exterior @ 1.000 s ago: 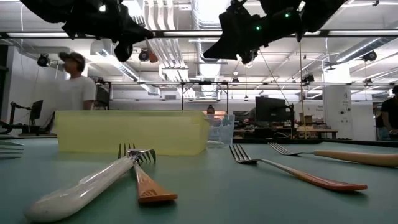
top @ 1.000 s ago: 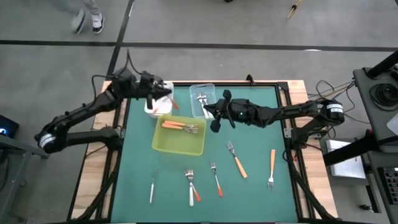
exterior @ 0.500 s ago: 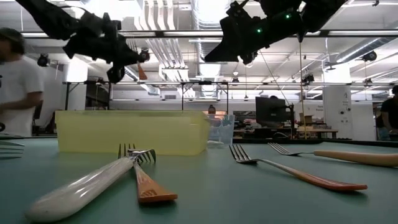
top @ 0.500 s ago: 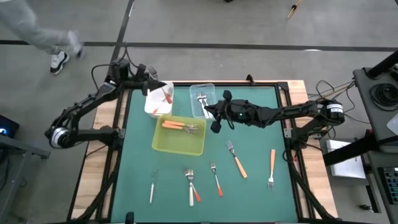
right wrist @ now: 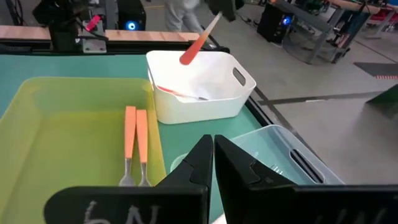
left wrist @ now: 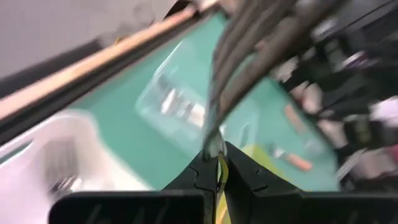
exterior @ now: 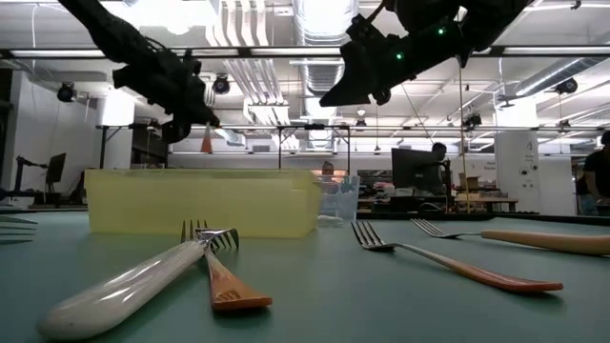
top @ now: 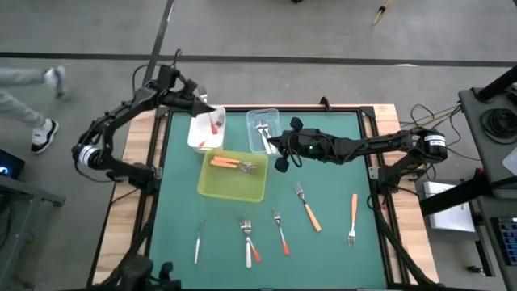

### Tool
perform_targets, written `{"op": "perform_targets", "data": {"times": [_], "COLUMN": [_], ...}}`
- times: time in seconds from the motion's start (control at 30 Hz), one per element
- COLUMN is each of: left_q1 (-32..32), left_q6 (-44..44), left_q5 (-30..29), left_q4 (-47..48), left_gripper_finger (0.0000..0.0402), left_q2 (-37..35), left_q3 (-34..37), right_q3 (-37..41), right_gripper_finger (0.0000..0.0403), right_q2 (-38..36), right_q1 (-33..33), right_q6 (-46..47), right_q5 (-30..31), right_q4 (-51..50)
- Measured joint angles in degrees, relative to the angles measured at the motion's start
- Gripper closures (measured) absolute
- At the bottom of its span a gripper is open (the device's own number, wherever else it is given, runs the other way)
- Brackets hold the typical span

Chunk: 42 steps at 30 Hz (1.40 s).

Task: Sort silverware by color (type)
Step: Put the orange fork into the white bin

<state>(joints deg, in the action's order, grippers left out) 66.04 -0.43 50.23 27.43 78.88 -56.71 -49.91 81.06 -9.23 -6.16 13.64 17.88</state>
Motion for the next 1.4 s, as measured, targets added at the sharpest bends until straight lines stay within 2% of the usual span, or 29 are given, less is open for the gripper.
{"op": "perform_targets", "data": {"times": [0.2, 0.33, 0.67, 0.87, 1.2, 1.4], "left_q1": [0.1, 0.4, 1.4, 1.4, 1.4, 1.1], "left_q6": [6.8, 9.7, 13.0, 13.4, 13.6, 13.9], "left_q5": [-8.4, -7.6, -7.3, -7.6, -7.8, -13.3], "left_q4": [12.7, 17.3, 19.3, 19.9, 20.3, 21.1], "left_gripper_finger": [0.0401, 0.0402, 0.0402, 0.0401, 0.0402, 0.0402], "left_q2": [5.5, 8.4, 12.9, 15.3, 15.4, 15.4], "left_q3": [-8.1, -11.4, -14.8, -14.5, -13.2, -12.9], "right_q3": [0.0, 0.0, 0.1, 0.3, 0.3, 0.3], "right_gripper_finger": [0.0394, 0.0394, 0.0394, 0.0394, 0.0394, 0.0394], "right_q2": [0.0, 0.0, 0.0, 0.0, 0.0, 0.0], "right_q1": [-0.1, -0.1, -0.6, -0.6, -0.6, -0.6], "right_q6": [-0.7, -1.2, -2.5, -2.5, -2.6, -2.6], "right_q5": [0.0, 0.0, -0.1, -0.1, -0.1, -0.1], "right_q4": [-0.9, -1.5, -1.8, -2.2, -2.2, -2.4]}}
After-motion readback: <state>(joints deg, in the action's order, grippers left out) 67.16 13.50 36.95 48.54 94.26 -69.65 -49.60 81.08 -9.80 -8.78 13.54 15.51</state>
